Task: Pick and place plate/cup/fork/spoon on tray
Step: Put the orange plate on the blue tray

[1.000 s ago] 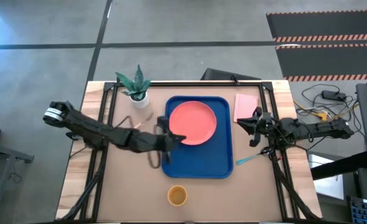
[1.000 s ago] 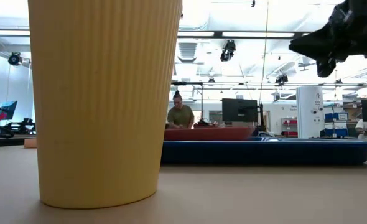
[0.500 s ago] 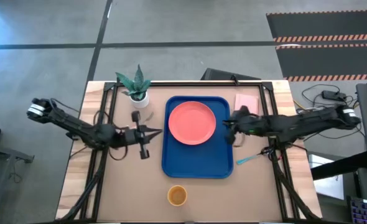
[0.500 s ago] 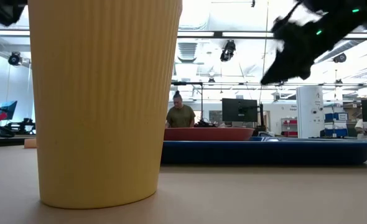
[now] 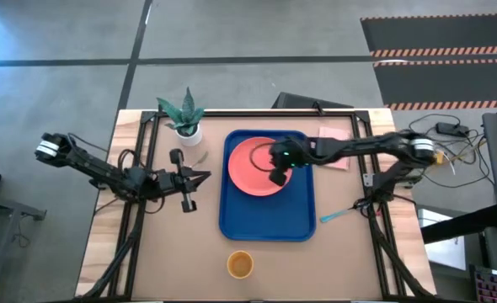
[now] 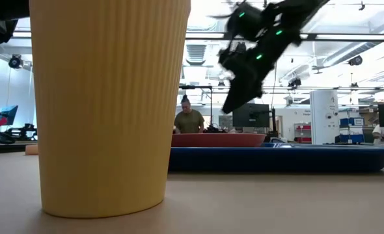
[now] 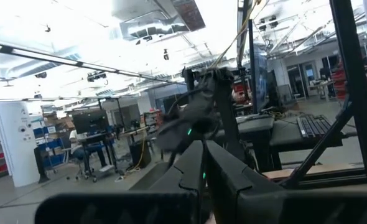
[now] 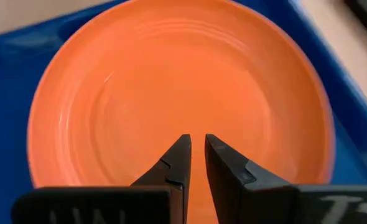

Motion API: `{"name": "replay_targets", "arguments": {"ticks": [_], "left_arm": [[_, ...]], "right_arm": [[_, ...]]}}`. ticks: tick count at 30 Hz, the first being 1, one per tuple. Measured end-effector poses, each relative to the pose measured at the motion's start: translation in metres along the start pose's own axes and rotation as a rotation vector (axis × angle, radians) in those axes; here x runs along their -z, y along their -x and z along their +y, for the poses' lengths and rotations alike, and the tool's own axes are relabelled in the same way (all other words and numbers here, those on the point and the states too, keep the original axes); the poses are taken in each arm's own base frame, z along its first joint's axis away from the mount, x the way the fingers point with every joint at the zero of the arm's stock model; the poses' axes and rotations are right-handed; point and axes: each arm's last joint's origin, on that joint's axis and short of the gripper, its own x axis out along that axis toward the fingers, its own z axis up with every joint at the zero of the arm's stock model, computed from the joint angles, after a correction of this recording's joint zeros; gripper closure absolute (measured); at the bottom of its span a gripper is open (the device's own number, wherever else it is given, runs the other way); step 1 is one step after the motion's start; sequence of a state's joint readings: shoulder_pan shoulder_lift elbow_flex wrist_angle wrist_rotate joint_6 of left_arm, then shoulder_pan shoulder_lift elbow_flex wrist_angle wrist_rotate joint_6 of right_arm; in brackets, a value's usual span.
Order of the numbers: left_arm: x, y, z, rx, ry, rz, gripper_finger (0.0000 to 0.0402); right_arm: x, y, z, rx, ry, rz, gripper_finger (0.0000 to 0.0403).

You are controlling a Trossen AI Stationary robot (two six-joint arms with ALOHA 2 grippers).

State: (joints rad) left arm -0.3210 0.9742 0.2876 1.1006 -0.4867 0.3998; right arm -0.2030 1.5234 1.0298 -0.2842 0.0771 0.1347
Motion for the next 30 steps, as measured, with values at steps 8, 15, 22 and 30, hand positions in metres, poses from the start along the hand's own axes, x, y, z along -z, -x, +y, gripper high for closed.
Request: {"name": "replay_targets", "arguments": {"ticks": [8, 15, 22, 30], "left_arm": [[0.001, 0.000, 0.000, 0.002, -0.002, 0.004, 0.0401], [0.002, 0.001, -0.001, 0.004, 0.020, 0.009, 0.0401], [0.006, 0.003, -0.001, 0.010, 0.015, 0.023, 0.0401], [0.006, 0.003, -0.001, 0.009, 0.018, 0.021, 0.0402]], "right_arm": [[-0.022, -0.058, -0.006, -0.004, 0.062, 0.068, 0.0365], [-0.024, -0.086, -0.011, 0.007, 0.072, 0.104, 0.0365], [-0.023, -0.090, -0.016, 0.022, 0.067, 0.107, 0.0365], [-0.017, -0.092, -0.020, 0.028, 0.060, 0.117, 0.0365]]}}
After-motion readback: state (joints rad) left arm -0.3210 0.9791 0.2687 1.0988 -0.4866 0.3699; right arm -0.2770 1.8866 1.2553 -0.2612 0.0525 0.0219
